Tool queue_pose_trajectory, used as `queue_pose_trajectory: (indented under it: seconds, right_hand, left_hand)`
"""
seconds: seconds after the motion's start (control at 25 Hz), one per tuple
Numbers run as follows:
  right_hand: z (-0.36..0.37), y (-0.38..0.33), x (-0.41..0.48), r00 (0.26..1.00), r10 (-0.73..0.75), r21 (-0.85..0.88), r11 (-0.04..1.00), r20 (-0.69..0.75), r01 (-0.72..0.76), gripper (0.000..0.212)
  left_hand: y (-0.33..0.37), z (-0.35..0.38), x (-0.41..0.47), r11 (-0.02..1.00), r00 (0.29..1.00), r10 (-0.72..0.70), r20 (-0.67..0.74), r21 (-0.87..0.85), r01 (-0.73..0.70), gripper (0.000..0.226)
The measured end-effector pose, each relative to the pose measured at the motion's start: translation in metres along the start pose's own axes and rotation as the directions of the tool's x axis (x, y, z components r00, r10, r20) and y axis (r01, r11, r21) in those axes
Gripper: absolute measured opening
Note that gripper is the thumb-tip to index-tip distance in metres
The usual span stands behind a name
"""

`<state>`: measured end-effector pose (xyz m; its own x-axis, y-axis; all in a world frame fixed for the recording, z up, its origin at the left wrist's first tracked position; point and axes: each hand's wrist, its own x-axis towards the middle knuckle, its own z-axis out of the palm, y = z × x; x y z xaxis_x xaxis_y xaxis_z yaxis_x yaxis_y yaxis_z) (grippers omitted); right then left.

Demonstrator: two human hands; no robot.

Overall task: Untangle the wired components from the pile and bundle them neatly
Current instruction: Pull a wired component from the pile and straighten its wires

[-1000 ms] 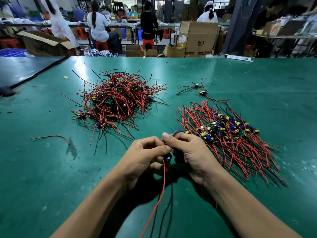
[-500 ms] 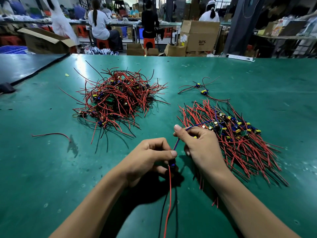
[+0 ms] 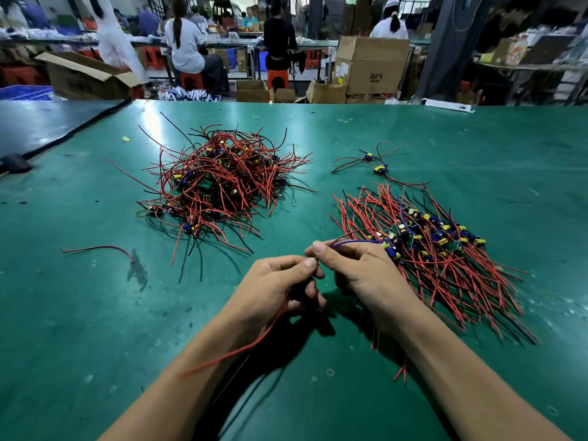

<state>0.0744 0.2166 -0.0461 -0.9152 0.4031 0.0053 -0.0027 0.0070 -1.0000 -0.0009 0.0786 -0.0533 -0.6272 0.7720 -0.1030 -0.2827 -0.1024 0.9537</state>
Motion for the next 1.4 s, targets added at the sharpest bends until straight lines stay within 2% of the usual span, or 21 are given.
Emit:
queue_pose_trajectory:
  seconds: [0.16, 0.28, 0.4, 0.48, 0.6, 0.72, 0.88, 1.0, 1.12, 1.16, 1.24, 1.32, 1.36, 1.4]
  right_hand:
    - [-0.007, -0.002, 0.007, 0.982, -0.02, 0.111, 0.993, -0.189, 0.042, 0.026]
    - [-0.011, -0.002, 0.011, 0.957, 0.004, 0.181, 0.982, -0.289, 0.051, 0.033]
    - [-0.007, -0.001, 0.011, 0.962, 0.088, 0.256, 0.967, -0.258, -0.02, 0.044]
    - [-0.005, 0.0, 0.011, 0.972, 0.104, 0.283, 0.958, -0.209, -0.042, 0.044]
    - [-0.001, 0.003, 0.007, 0.992, 0.067, 0.188, 0.981, -0.106, -0.046, 0.034]
    - [0.009, 0.009, 0.001, 0.998, 0.055, 0.185, 0.981, 0.03, -0.06, 0.027]
    - [-0.002, 0.005, 0.007, 0.982, -0.102, -0.082, 0.993, -0.159, 0.09, 0.022]
    - [-0.016, 0.001, 0.009, 0.938, -0.184, -0.149, 0.978, -0.293, 0.145, 0.018]
    - [-0.016, 0.001, 0.008, 0.914, -0.201, -0.198, 0.971, -0.353, 0.137, 0.029]
    - [-0.014, 0.002, 0.01, 0.915, -0.145, -0.12, 0.987, -0.375, 0.107, 0.034]
    - [-0.01, 0.0, 0.013, 0.929, 0.111, 0.244, 0.97, -0.352, -0.024, 0.042]
    - [-0.008, -0.004, 0.015, 0.921, 0.337, 0.526, 0.829, -0.197, -0.191, 0.041]
    - [-0.008, -0.004, 0.014, 0.917, 0.368, 0.558, 0.798, -0.154, -0.226, 0.04]
    - [-0.009, -0.003, 0.013, 0.924, 0.345, 0.528, 0.823, -0.166, -0.212, 0.039]
  left_hand:
    - [-0.001, 0.007, -0.002, 0.998, 0.999, 0.05, 0.019, 0.044, -0.051, 0.02]
    - [-0.005, 0.011, -0.005, 0.988, 0.996, 0.08, 0.032, 0.126, -0.084, 0.021]
    - [-0.005, 0.013, -0.007, 0.986, 0.998, 0.063, 0.029, 0.154, -0.067, 0.019]
    - [-0.005, 0.013, -0.007, 0.986, 0.998, 0.063, -0.01, 0.155, -0.061, 0.017]
    - [-0.007, 0.015, -0.007, 0.99, 0.993, 0.081, -0.088, 0.126, -0.07, 0.02]
    - [-0.007, 0.014, -0.006, 0.995, 0.992, 0.075, -0.104, 0.074, -0.068, 0.022]
    - [-0.001, 0.005, -0.006, 0.998, 1.0, 0.023, -0.011, 0.061, -0.022, 0.021]
    - [0.001, 0.005, -0.007, 0.997, 0.998, -0.022, 0.051, 0.072, 0.019, 0.019]
    - [0.003, 0.006, -0.005, 0.997, 0.998, -0.016, 0.067, 0.072, 0.011, 0.018]
    - [0.004, 0.006, -0.005, 0.997, 0.997, -0.012, 0.07, 0.083, 0.006, 0.018]
    - [0.004, 0.006, -0.006, 0.994, 0.997, -0.028, 0.074, 0.104, 0.02, 0.018]
    - [0.003, 0.006, -0.009, 0.995, 0.997, -0.056, 0.053, 0.08, 0.052, 0.018]
    - [0.004, 0.007, -0.01, 0.996, 0.999, -0.048, 0.022, 0.07, 0.046, 0.018]
    - [0.004, 0.007, -0.009, 0.997, 0.999, -0.023, -0.028, 0.077, 0.025, 0.018]
